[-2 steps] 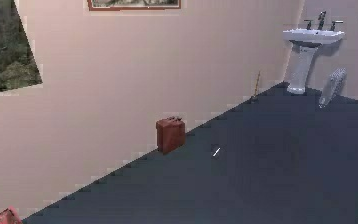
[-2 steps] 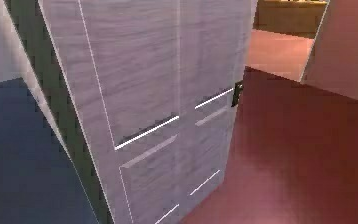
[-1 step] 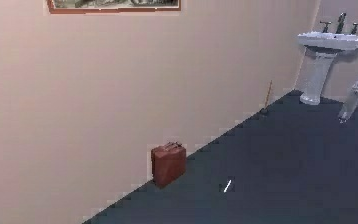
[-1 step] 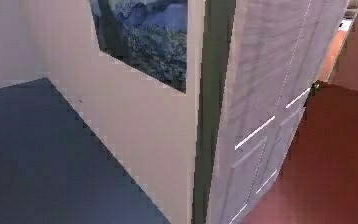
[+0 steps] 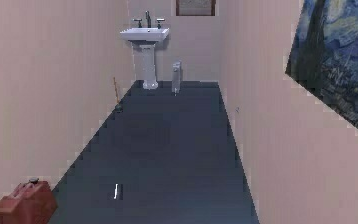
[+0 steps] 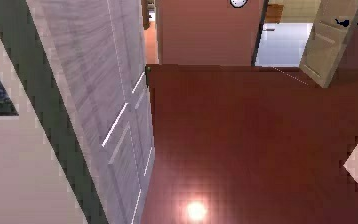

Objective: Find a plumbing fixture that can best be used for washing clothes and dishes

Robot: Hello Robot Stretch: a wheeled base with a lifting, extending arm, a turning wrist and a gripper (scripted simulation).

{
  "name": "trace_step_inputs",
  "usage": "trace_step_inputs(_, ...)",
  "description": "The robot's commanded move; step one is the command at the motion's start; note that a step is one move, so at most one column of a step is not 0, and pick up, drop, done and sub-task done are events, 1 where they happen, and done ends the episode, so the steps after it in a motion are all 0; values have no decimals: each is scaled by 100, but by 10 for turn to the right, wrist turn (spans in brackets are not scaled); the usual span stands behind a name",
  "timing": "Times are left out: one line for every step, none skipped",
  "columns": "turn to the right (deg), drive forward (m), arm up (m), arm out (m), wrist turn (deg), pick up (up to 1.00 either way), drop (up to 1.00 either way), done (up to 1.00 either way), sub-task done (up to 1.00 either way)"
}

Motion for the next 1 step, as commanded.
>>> trace_step_inputs(30,0,0,0,0,0,0,0,0)
